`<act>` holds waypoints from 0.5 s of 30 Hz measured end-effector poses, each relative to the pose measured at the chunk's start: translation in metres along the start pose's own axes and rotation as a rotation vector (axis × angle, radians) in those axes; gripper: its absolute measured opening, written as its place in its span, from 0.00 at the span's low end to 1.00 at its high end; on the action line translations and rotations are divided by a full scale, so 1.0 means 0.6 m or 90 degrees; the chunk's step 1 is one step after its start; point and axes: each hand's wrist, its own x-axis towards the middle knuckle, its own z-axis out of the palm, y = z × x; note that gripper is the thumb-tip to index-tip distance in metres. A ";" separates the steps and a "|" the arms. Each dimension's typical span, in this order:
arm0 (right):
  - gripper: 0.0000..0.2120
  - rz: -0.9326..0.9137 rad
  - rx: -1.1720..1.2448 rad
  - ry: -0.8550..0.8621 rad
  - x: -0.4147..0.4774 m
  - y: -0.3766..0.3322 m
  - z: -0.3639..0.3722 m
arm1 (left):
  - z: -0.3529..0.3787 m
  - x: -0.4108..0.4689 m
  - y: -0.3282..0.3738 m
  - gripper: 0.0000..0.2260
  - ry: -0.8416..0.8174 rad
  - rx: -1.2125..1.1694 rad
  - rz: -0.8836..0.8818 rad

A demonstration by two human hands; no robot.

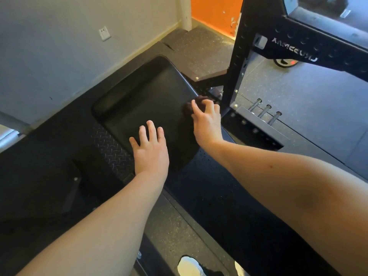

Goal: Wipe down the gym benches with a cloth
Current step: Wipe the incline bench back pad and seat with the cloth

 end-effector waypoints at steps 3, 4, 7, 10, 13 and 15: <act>0.23 -0.044 -0.023 -0.005 -0.064 0.073 -0.015 | 0.001 -0.001 -0.003 0.44 -0.003 -0.009 0.007; 0.22 -0.036 -0.022 -0.010 -0.087 0.094 -0.018 | 0.001 -0.002 -0.004 0.44 -0.004 -0.013 0.007; 0.20 0.003 -0.011 -0.042 -0.119 0.129 -0.027 | -0.004 -0.002 -0.002 0.43 -0.005 -0.021 0.007; 0.19 0.024 0.053 -0.024 -0.069 0.096 -0.022 | -0.006 -0.005 -0.004 0.43 -0.016 -0.023 0.008; 0.22 0.050 0.106 0.011 -0.011 0.036 -0.011 | -0.005 -0.004 -0.002 0.44 -0.014 -0.014 0.009; 0.20 0.091 0.144 0.035 0.001 0.015 -0.006 | -0.005 -0.006 -0.002 0.43 -0.013 -0.007 0.008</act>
